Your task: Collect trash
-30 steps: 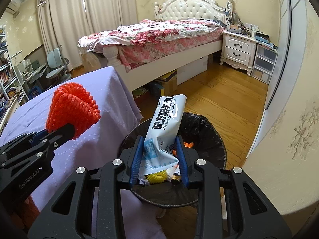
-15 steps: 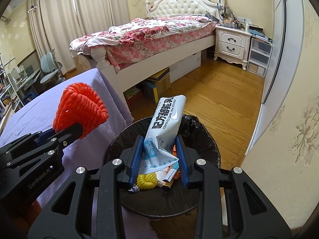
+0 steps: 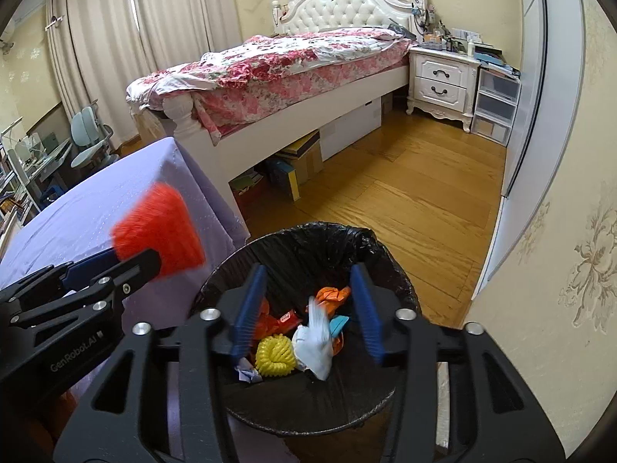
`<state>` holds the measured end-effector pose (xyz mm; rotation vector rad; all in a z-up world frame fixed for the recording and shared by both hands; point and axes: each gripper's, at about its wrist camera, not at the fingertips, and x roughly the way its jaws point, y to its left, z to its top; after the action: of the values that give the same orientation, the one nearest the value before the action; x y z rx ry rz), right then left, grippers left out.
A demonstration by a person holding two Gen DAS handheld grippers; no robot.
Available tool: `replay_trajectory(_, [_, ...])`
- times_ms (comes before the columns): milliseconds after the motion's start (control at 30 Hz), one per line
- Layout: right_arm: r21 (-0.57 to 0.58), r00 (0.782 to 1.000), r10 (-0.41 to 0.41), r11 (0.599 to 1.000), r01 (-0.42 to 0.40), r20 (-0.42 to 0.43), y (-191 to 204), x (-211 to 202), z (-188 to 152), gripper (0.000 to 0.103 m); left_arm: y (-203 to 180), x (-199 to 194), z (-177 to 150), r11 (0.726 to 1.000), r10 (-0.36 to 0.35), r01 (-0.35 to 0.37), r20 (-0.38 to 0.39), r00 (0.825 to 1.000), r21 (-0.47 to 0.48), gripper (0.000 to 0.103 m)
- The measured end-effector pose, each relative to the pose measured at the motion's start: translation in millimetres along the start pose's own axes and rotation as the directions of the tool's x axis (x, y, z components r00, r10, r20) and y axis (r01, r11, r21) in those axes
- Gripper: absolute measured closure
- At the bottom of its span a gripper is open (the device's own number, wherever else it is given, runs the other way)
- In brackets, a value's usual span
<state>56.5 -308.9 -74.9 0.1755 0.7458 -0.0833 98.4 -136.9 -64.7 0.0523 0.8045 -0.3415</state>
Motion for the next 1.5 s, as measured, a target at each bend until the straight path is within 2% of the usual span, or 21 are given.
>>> replay_trajectory(200, [-0.003, 0.999, -0.034, 0.999, 0.034, 0.014, -1, -2, 3, 0.048, 1, -6, 0, 1.0, 0.014, -0.014, 0.018, 1.0, -0.007, 0.03])
replay_trajectory(367, [-0.008, 0.998, -0.057, 0.998, 0.057, 0.023, -2, -6, 4, 0.041, 2, -13, -2, 0.999, 0.033, -0.034, 0.042, 0.999, 0.001, 0.028])
replay_trajectory(567, [0.001, 0.996, -0.08, 0.997, 0.08, 0.031, -1, -14, 4, 0.026, 9, -26, -1, 0.998, 0.059, -0.058, 0.076, 0.995, -0.012, 0.026])
replay_trajectory(867, [0.001, 0.992, -0.111, 0.994, 0.111, 0.063, 7, -29, 2, 0.01, 19, -48, -2, 0.995, 0.093, -0.09, 0.118, 0.989, -0.034, 0.022])
replay_trajectory(1300, [0.001, 0.995, -0.063, 0.998, 0.063, 0.082, 27, -61, -6, 0.008, 34, -84, -15, 0.987, 0.155, -0.147, 0.167, 0.974, -0.057, 0.019])
replay_trajectory(1500, [-0.021, 0.994, -0.042, 0.999, 0.044, 0.097, 41, -81, -11, 0.008, 41, -107, -23, 0.982, 0.188, -0.178, 0.206, 0.96, -0.065, 0.018])
